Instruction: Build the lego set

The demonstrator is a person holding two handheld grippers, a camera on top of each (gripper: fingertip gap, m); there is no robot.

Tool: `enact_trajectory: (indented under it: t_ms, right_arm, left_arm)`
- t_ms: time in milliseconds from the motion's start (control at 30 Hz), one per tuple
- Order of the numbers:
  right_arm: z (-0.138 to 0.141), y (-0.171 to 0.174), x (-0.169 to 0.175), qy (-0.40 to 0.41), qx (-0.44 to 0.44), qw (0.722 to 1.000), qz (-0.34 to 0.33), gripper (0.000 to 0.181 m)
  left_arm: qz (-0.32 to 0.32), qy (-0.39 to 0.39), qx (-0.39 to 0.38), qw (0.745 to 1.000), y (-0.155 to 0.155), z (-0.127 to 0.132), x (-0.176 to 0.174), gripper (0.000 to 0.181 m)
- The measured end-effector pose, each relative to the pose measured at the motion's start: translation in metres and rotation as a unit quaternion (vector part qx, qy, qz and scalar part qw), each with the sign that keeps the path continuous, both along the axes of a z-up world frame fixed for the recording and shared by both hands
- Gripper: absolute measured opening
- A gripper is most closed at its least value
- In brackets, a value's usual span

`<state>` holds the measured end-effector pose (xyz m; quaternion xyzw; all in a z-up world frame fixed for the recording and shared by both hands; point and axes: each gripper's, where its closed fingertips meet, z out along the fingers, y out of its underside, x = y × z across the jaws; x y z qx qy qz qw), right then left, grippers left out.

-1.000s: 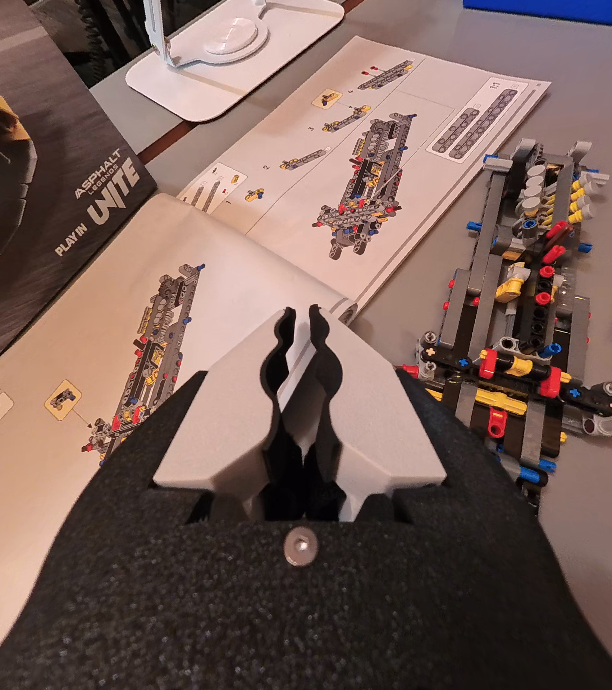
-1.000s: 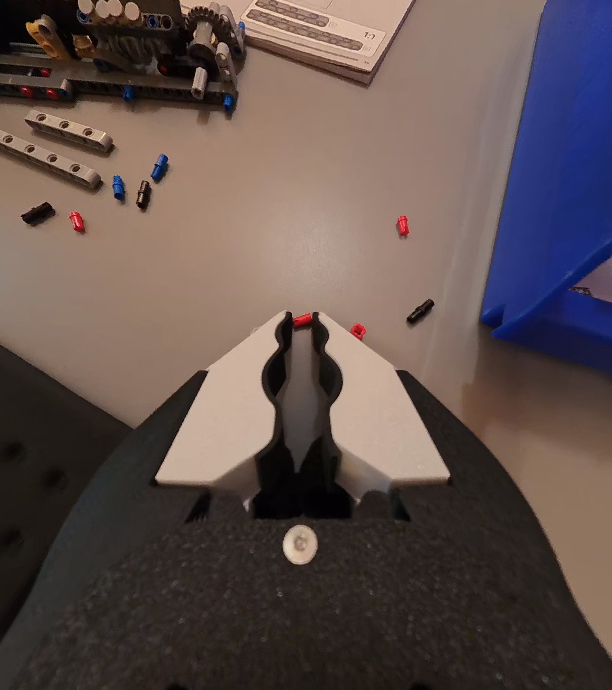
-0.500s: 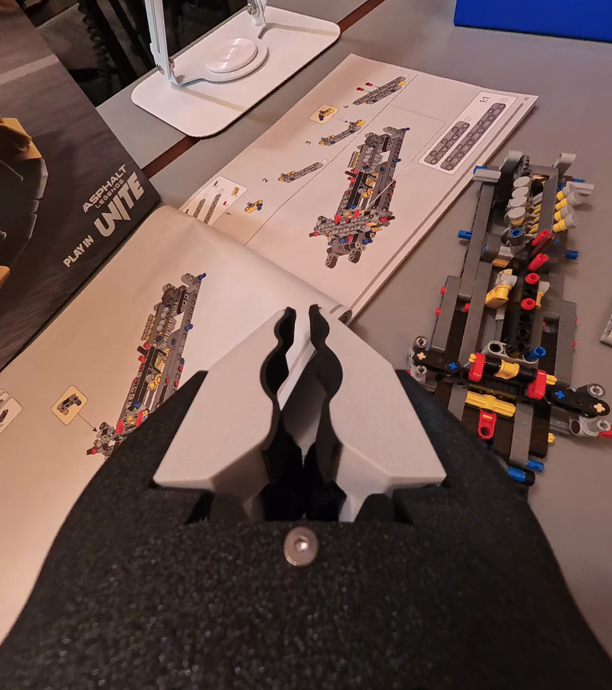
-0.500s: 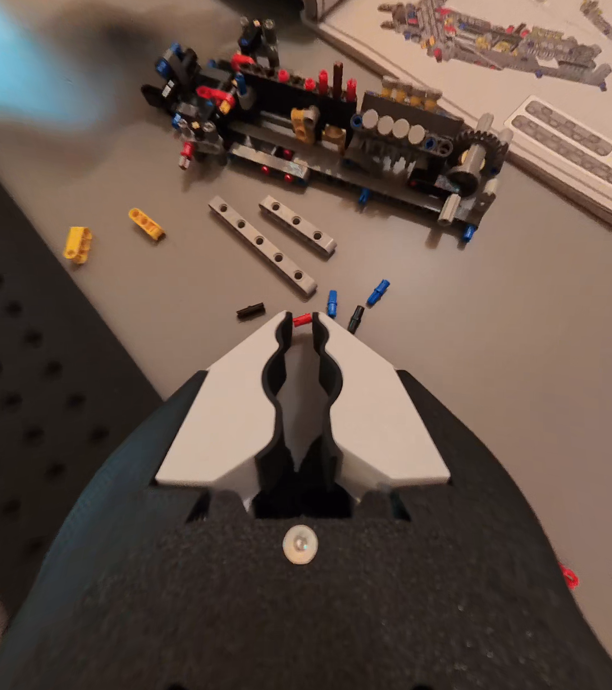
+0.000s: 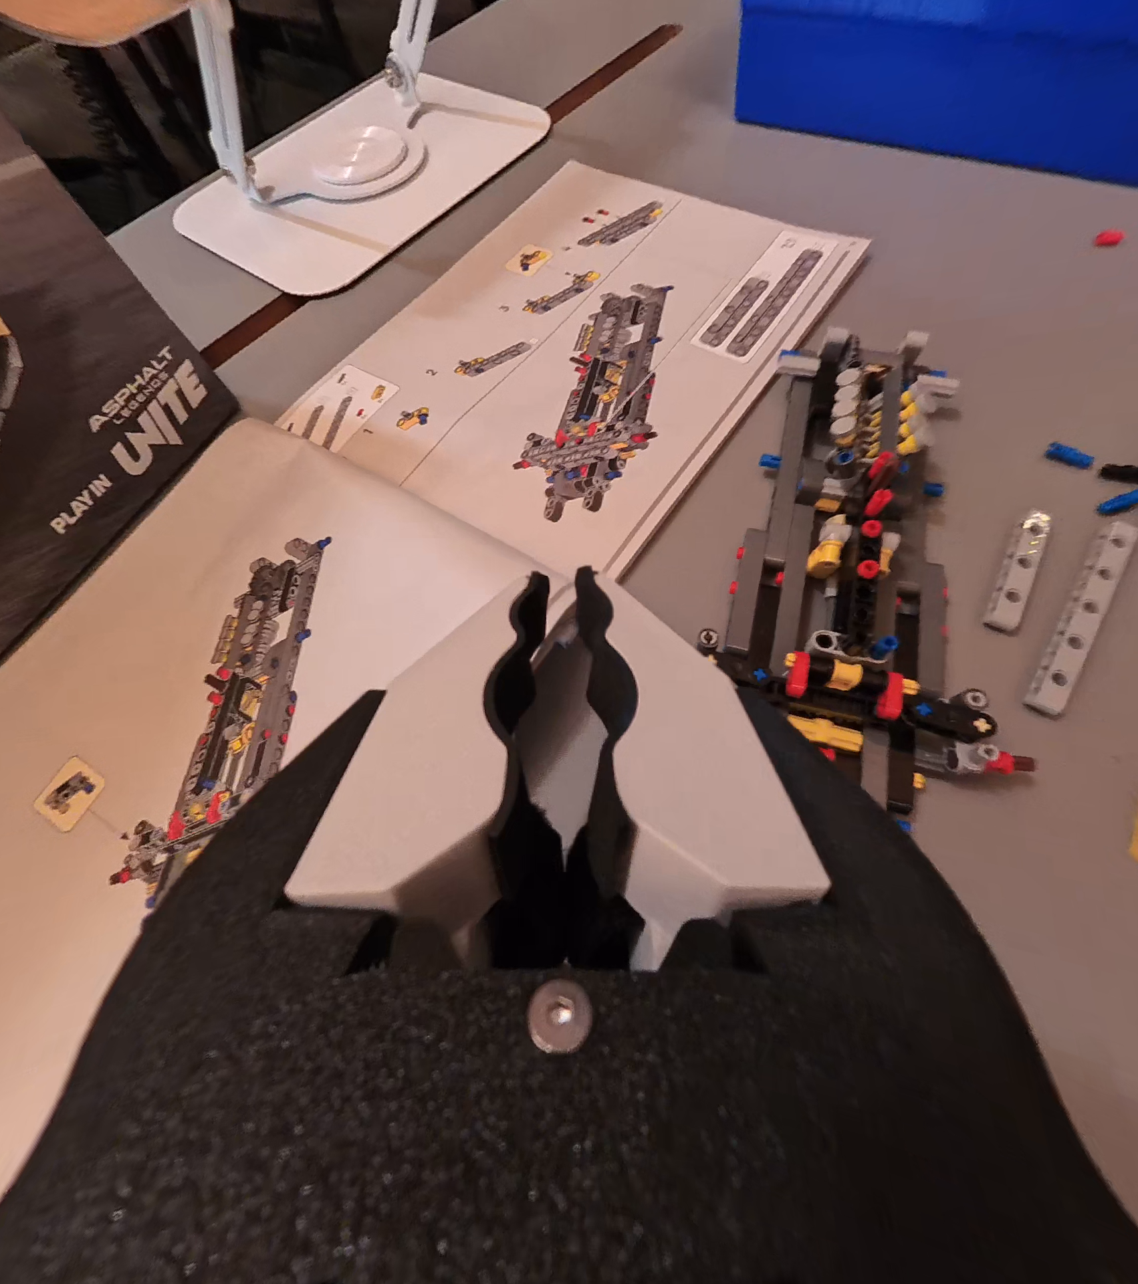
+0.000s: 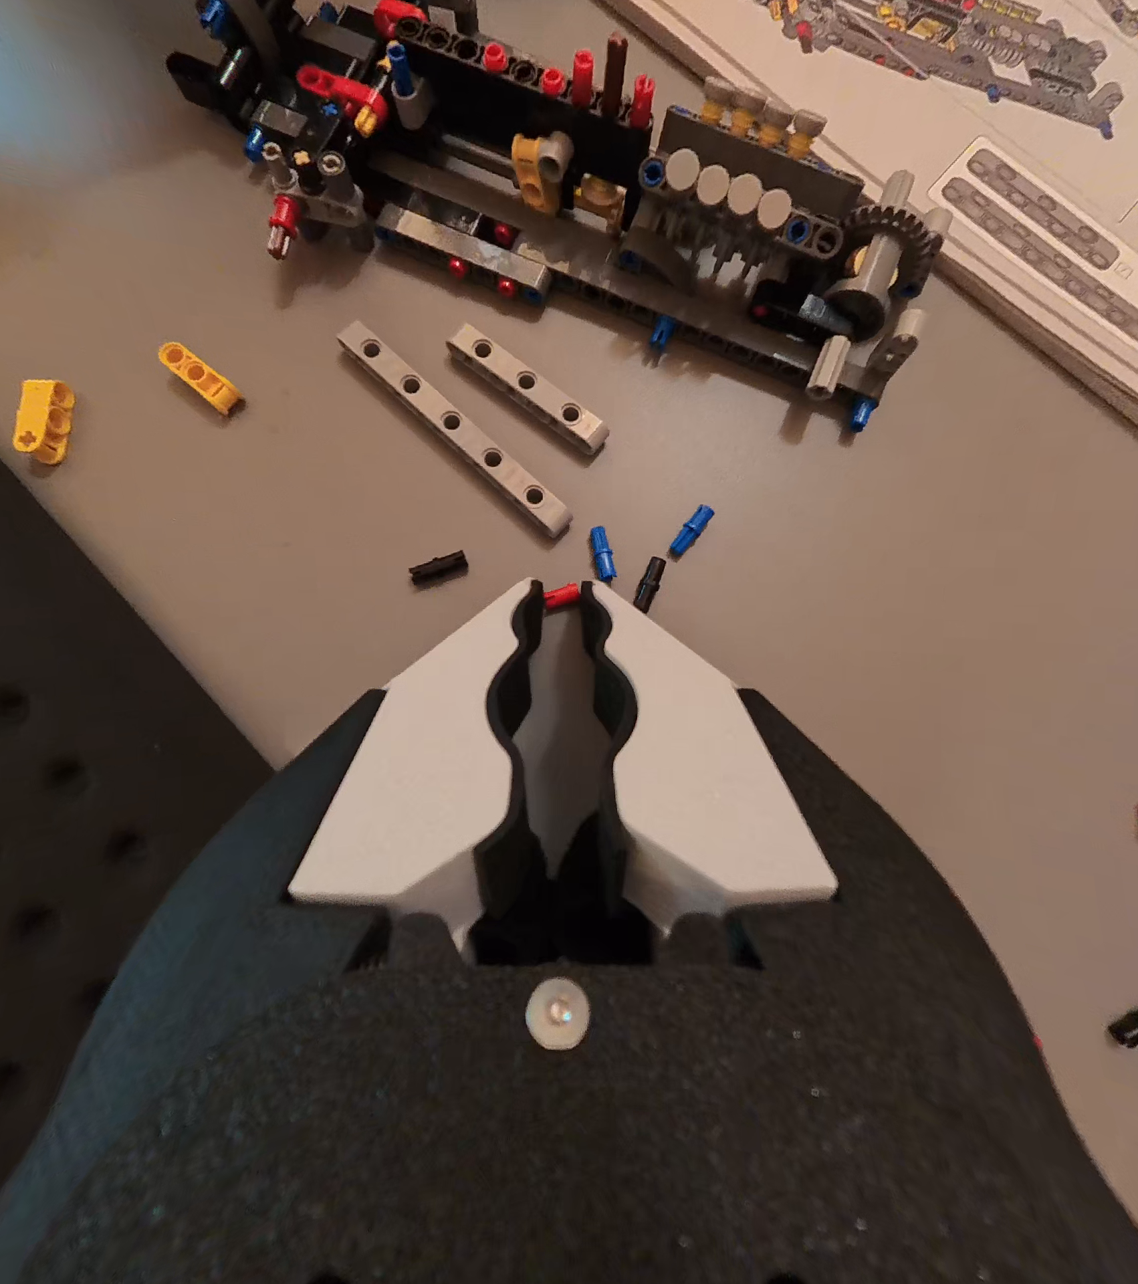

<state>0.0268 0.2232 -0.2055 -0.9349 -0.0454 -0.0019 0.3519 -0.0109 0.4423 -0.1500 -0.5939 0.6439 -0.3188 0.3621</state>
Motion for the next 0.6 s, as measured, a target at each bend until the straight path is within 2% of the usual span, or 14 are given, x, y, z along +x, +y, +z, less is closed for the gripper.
enact_trajectory:
  t_ms: [133,233,433,500,600]
  right_arm:
    - [0.002,-0.001,0.001,-0.008,0.006,1.0,-0.003,0.02]
    - [0.014,0.0,0.003,-0.006,0.042,0.999,-0.02,0.026]
    - [0.065,0.032,0.015,0.004,0.166,0.983,-0.072,0.029]
    - [0.084,0.049,0.033,-0.017,0.182,0.979,-0.086,0.028]
    - [0.12,0.083,0.073,-0.062,0.214,0.968,-0.114,0.017]
  left_arm:
    - [-0.003,-0.016,-0.017,1.0,0.002,0.007,-0.001,0.009]
    - [0.003,-0.027,-0.018,0.999,0.006,0.009,-0.001,0.009]
    - [0.013,-0.049,-0.04,0.998,0.01,0.014,0.001,0.013]
    - [0.016,-0.051,-0.046,0.997,0.011,0.015,0.001,0.015]
    - [0.022,-0.047,-0.052,0.997,0.012,0.012,0.001,0.024]
